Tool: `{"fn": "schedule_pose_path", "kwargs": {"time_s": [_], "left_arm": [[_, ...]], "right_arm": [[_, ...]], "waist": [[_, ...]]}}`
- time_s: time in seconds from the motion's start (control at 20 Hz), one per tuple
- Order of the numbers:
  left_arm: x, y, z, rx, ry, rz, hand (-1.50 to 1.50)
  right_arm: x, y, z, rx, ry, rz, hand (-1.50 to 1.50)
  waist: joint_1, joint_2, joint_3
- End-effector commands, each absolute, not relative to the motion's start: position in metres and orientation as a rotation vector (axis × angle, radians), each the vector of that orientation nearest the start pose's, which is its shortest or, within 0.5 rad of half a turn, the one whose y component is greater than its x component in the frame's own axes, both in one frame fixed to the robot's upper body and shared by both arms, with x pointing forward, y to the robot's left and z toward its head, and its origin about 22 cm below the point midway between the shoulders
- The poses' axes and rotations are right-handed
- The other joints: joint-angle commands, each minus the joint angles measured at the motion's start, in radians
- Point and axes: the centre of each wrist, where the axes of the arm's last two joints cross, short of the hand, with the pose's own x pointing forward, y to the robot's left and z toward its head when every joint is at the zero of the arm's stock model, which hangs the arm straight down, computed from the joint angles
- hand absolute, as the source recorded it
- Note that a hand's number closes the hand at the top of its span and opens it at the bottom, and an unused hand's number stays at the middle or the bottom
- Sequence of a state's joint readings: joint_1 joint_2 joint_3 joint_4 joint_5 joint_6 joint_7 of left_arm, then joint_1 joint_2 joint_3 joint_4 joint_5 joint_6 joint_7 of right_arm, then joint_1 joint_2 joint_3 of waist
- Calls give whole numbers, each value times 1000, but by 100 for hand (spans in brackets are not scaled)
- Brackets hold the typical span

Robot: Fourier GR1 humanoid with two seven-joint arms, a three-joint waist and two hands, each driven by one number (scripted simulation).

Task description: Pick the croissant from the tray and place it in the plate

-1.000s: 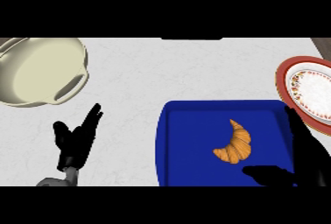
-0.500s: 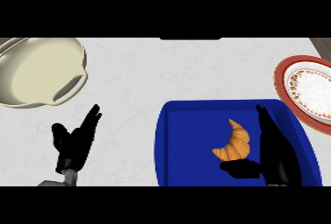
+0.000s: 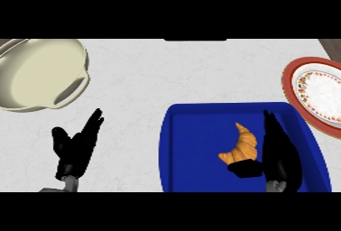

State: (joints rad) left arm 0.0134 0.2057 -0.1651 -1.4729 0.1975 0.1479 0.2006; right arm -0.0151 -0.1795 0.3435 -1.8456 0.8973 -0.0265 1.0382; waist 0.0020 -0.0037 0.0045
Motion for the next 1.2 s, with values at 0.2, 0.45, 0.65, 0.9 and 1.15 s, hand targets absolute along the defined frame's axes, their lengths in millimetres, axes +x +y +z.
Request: {"fn": "schedule_pose_path", "kwargs": {"time_s": [0.2, 0.45, 0.65, 0.9, 1.15], "left_arm": [[244, 223, -34, -12, -1185, 0, 0], [239, 254, -28, 28, -1179, -1, 0], [257, 226, -21, 8, -1193, 0, 0], [233, 253, -31, 0, -1184, -10, 0], [240, 235, -24, -21, -1207, -43, 0]], "right_arm": [[247, -182, 55, -924, -825, 506, -150], [244, -192, 15, -904, -774, 537, -150], [246, -173, 30, -921, -814, 662, 150], [244, -176, 11, -980, -813, 674, 150], [328, -153, 45, -1057, -691, 453, 150]], "waist": [[-3, 4, -5], [-1, 4, -4], [-3, 4, -5], [-1, 3, -5], [53, 19, -4]]}}
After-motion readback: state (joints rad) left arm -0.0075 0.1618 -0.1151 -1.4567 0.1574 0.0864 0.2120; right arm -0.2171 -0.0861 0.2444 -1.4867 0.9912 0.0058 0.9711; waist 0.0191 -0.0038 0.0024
